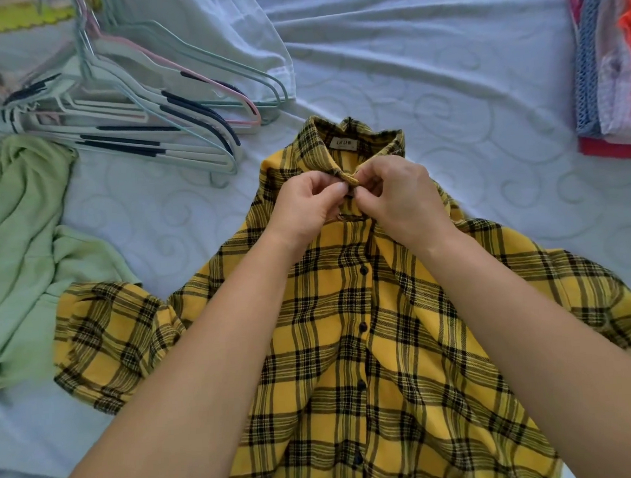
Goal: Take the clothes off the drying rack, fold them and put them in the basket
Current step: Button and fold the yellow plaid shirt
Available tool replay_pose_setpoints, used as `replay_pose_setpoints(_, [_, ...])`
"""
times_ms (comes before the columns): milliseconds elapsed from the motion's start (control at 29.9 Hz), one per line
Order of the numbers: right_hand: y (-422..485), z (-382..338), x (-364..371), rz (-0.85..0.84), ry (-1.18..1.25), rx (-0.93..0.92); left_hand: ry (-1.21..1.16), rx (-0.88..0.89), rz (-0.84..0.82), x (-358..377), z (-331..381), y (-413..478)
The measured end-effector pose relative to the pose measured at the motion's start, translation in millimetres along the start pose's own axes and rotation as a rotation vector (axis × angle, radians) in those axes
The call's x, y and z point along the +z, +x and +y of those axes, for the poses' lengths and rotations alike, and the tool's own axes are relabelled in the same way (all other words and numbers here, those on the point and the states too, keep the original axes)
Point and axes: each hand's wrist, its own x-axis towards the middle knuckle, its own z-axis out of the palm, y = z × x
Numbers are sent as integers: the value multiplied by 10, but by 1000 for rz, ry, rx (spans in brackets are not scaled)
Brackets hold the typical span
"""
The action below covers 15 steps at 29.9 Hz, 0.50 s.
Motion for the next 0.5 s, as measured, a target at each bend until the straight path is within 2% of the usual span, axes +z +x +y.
replay_pose_setpoints(67, [26, 3, -63, -52, 190, 170, 139, 171, -14, -35, -19, -8])
replay_pose_setpoints(167, [17, 17, -91, -237, 711, 545, 431, 419, -4, -31, -33, -16])
replay_pose_setpoints(234, [27, 143, -70, -197, 759, 622, 500, 456, 70, -58, -81, 10])
replay_pose_setpoints(301, [47, 400, -138, -6, 489, 586, 558, 281, 212, -245, -251, 112])
replay_pose_setpoints(368, [34, 736, -276, 129, 130, 559, 671, -8, 370, -585, -521, 237])
replay_pose_setpoints(434, [-53, 999, -379, 9, -65, 600, 752, -216, 400, -851, -738, 271])
replay_pose_setpoints(501, [-165, 1145, -378, -190, -87, 636, 770, -310, 377, -886, -842, 271])
